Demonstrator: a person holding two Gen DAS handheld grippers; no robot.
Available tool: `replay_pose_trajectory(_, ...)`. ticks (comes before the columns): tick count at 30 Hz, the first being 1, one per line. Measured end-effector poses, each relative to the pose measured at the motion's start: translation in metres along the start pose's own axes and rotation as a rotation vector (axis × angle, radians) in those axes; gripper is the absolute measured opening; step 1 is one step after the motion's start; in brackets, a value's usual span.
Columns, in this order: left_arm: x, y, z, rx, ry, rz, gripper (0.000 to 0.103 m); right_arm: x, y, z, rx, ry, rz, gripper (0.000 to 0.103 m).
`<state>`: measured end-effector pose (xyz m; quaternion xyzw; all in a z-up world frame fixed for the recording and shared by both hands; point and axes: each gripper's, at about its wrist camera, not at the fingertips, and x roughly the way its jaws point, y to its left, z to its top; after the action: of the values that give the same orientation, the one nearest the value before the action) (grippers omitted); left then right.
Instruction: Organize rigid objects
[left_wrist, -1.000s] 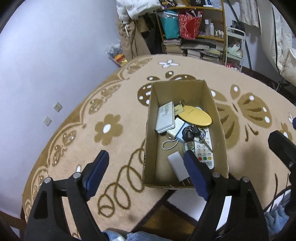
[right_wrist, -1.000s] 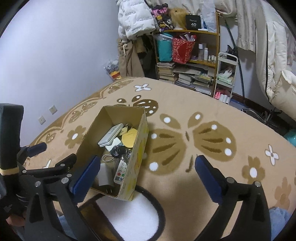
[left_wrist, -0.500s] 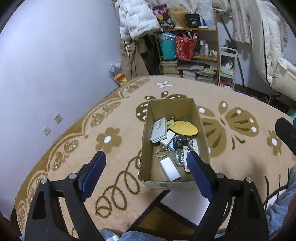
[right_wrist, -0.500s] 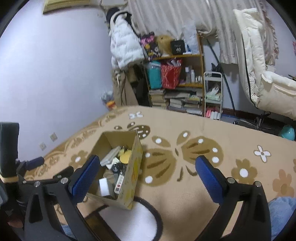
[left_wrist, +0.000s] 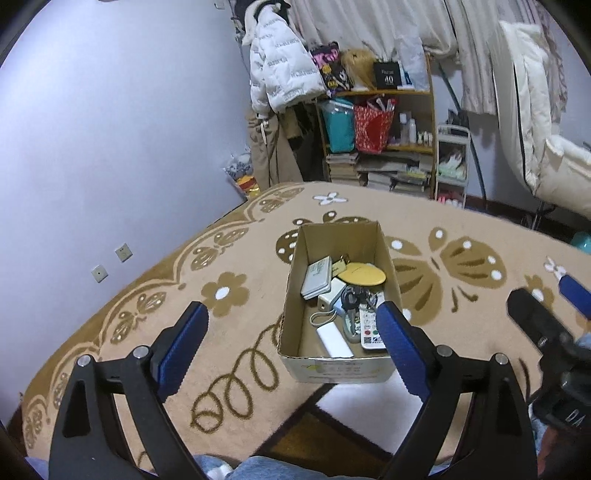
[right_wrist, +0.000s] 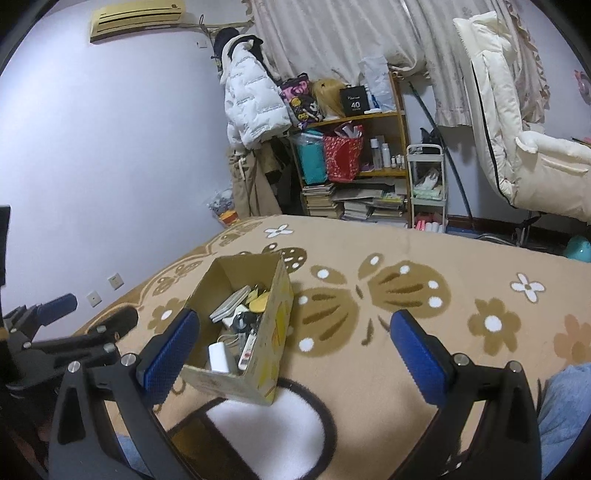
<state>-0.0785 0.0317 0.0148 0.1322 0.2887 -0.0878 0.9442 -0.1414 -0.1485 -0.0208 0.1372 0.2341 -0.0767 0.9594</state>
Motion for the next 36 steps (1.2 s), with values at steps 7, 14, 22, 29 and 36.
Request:
replay_pose_trajectory(7, -0.002, 0.014, -0.006, -0.06, 0.007, -0.022, 0.092, 0.001, 0.006, -0.012, -0.053, 0.026, -0.067, 0.103)
replay_pose_trajectory(14, -0.004, 0.02, -0.007, -0.086, -0.001, -0.04, 0.092, -0.014, 0.008, -0.011, -0.057, -0.014, -0.085, 0.103)
replay_pose_trajectory(22, -0.005, 0.018, -0.006, -0.064, -0.002, -0.045, 0.092, -0.017, 0.004, -0.01, -0.025, -0.015, -0.087, 0.103)
replay_pose_trajectory(29, -0.006, 0.016, -0.008, -0.056, -0.001, -0.037, 0.092, -0.018, 0.007, -0.01, -0.051, -0.02, -0.099, 0.103)
replay_pose_trajectory(36, -0.004, 0.013, -0.007, -0.037, 0.004, -0.04, 0.092, -0.019, 0.005, -0.009, -0.032, -0.015, -0.101, 0.103)
